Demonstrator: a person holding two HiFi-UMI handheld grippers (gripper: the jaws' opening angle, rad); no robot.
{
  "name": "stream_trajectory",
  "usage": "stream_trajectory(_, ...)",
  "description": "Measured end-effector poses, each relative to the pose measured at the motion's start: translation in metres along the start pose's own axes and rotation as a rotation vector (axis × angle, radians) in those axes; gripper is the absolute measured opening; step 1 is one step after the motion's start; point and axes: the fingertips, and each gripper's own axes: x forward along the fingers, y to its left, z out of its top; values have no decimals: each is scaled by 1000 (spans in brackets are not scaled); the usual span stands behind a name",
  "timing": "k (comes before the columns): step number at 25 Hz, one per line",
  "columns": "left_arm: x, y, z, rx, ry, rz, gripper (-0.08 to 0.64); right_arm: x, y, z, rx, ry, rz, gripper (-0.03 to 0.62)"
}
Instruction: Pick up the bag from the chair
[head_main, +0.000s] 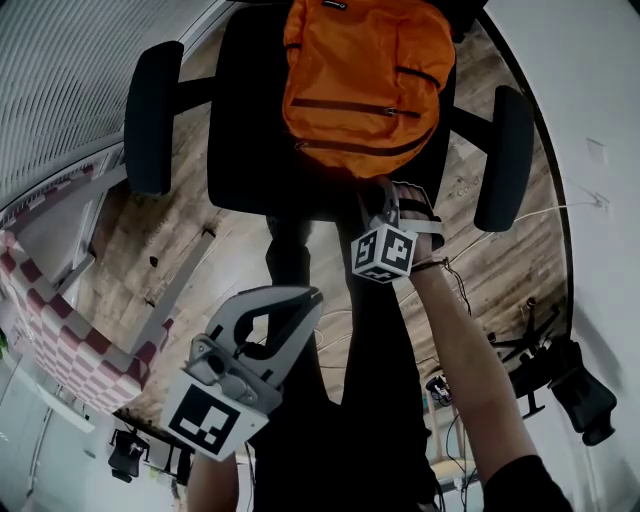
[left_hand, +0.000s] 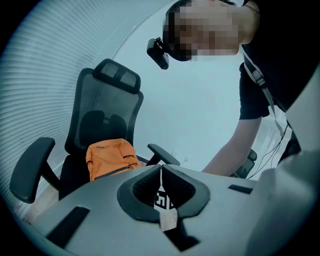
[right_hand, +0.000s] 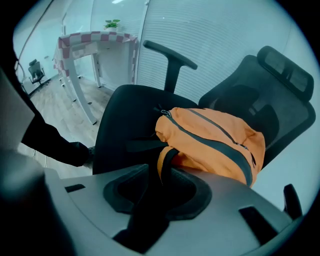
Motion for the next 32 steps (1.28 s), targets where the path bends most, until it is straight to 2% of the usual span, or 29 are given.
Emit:
stream_trajectory(6,-1,-2,-2,-9,1,-4,35,8,2,8,-58,-17,20,102)
stream_trajectory(13,-3,3,7,-2,-10,4,35,-7,-8,17,-14,-31,2,40)
stream_trajectory(17,-5,4,24,-8,-55,19,35,-22,-11,25,29,-41,29,32)
stream_trajectory(25,-14,-4,52,-10,-97,56,35,-64,-35,60,99,-105,33,32)
stream_trajectory(28,-20,-9,77,-41,-159,68,35,-83,-50,71,151,-125,51,32)
stream_trajectory(32,-27,-19,112,-14,-199,96,35,-109,-75,82,172,-161,77,32)
